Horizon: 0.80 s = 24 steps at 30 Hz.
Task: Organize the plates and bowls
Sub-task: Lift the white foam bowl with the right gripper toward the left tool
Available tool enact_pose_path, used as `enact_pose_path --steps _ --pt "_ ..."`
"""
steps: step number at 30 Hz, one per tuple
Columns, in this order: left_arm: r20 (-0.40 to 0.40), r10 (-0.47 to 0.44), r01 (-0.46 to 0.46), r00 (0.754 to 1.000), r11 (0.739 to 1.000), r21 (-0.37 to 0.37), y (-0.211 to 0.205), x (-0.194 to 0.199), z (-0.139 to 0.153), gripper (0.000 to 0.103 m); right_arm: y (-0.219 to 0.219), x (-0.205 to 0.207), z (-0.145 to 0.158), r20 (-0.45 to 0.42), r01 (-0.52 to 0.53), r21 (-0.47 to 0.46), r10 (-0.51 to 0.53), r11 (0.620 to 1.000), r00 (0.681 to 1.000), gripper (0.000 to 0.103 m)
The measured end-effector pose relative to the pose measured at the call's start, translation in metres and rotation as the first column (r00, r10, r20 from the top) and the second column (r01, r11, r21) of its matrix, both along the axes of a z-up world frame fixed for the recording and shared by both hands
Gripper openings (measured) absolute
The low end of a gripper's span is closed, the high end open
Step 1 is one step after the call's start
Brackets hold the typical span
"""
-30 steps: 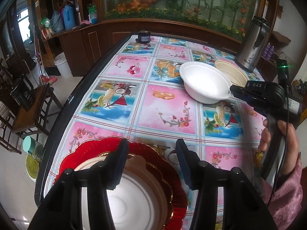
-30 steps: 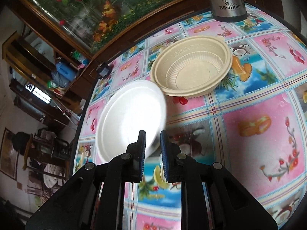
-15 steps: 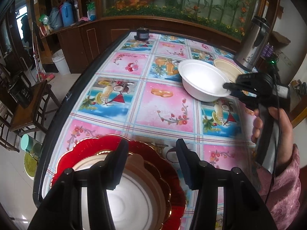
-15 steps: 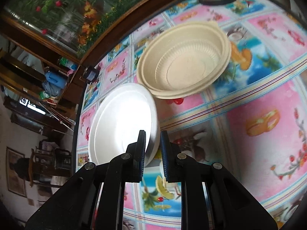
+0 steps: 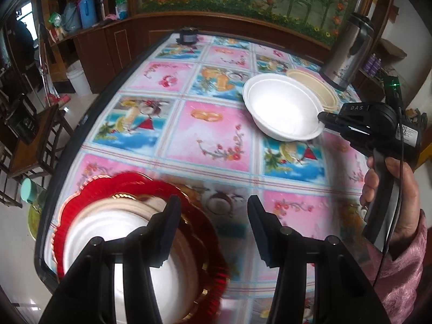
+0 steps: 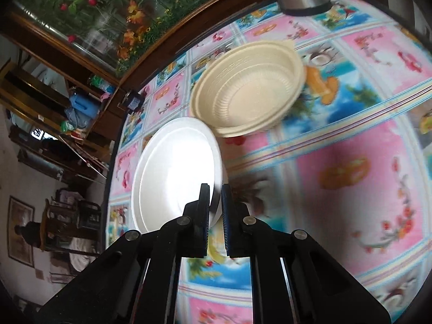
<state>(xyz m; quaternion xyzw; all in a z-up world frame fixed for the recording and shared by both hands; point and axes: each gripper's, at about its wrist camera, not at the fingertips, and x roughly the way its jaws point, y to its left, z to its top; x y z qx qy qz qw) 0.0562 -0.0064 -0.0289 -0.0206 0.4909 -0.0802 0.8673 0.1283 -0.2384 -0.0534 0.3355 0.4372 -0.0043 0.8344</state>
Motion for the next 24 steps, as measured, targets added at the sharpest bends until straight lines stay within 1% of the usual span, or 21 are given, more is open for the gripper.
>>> enact_pose_path --steps 3,6,9,12,13,16,18,20,24 --pt "-0.002 -0.009 0.009 1.000 1.000 0.005 -0.009 -0.007 0.002 0.051 -0.011 -0.016 0.003 -0.011 -0.023 -0.004 0.023 1.000 1.000 0.006" --pt "-0.008 -0.016 0.016 1.000 1.000 -0.010 -0.018 -0.010 0.004 0.051 -0.020 -0.042 0.007 -0.015 -0.056 -0.013 0.056 0.998 0.998 0.006" --pt "-0.011 -0.021 0.021 1.000 1.000 -0.001 -0.030 -0.013 0.003 0.051 -0.031 -0.073 0.006 -0.025 -0.086 -0.004 0.086 0.996 0.996 0.006" --pt "-0.038 -0.029 0.028 0.999 1.000 -0.006 -0.042 -0.015 -0.004 0.051 -0.043 -0.102 0.000 -0.036 -0.101 0.010 0.102 0.995 0.994 0.006" --pt "-0.051 -0.031 0.031 0.998 0.999 -0.013 -0.046 -0.016 -0.007 0.051 -0.049 -0.117 -0.003 -0.041 -0.108 0.025 0.109 0.994 0.993 0.006" --pt "-0.090 -0.040 0.037 0.995 0.999 -0.026 -0.058 -0.016 -0.015 0.051 -0.060 -0.145 -0.009 -0.048 -0.116 0.052 0.118 0.992 0.992 0.006" --pt "-0.107 -0.039 0.036 0.993 0.999 -0.033 -0.067 -0.017 -0.019 0.051 -0.067 -0.163 -0.009 -0.040 -0.117 0.063 0.119 0.991 0.992 0.006" --pt "-0.107 -0.030 0.028 0.994 0.999 -0.022 -0.074 -0.018 -0.021 0.051 -0.071 -0.177 -0.006 -0.026 -0.126 0.074 0.128 0.989 0.991 0.006" --pt "-0.118 -0.036 0.032 0.992 0.999 -0.032 -0.086 -0.020 -0.021 0.051 -0.073 -0.193 0.001 0.014 -0.146 0.087 0.146 0.985 0.989 0.006"
